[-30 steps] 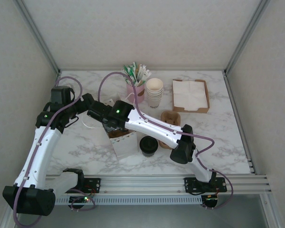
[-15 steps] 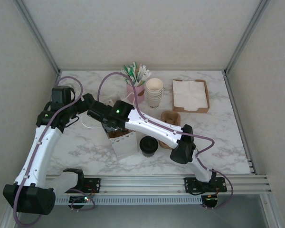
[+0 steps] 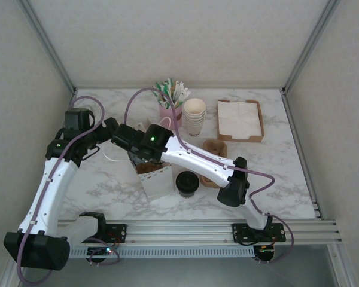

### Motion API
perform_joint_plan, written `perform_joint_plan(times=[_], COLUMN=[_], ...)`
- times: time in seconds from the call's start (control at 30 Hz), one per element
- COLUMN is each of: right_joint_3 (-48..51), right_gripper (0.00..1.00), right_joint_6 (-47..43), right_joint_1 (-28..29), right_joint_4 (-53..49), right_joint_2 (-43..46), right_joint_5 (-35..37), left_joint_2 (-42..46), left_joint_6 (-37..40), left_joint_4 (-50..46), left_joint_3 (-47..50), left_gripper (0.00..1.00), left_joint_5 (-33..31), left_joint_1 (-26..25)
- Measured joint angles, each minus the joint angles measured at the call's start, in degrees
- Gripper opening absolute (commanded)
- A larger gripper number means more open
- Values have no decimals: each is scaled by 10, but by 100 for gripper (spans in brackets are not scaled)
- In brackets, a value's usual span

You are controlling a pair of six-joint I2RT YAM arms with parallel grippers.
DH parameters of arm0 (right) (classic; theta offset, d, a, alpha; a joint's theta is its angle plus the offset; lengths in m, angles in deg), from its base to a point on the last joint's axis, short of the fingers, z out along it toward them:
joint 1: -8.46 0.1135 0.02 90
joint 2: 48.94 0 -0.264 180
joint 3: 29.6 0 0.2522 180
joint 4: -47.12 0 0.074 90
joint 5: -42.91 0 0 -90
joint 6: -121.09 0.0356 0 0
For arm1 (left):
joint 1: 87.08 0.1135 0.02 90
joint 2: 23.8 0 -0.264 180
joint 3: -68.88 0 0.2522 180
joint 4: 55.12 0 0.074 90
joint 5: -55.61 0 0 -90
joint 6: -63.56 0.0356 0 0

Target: Pack the takeout coffee

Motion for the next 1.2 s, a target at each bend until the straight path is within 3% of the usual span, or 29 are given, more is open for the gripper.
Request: perform_joint_plan(times=[0.83, 1.03, 1.2], right_joint_3=[-2, -24, -28], right_gripper=[60, 64, 75], right_joint_6=[-19, -42, -80], right_joint_1=[10, 15, 18], right_joint_4=[2, 9, 17], right_joint_2=[48, 66, 105], right_joint_5=[0, 0, 0], left_joint_2=[-3, -3, -5], left_joint_6=[0, 0, 0], left_joint_4=[0, 0, 0], left_joint_3=[0, 0, 0], left_gripper=[93, 93, 93], left_joint_5=[11, 11, 11], left_joint_1=[0, 0, 0])
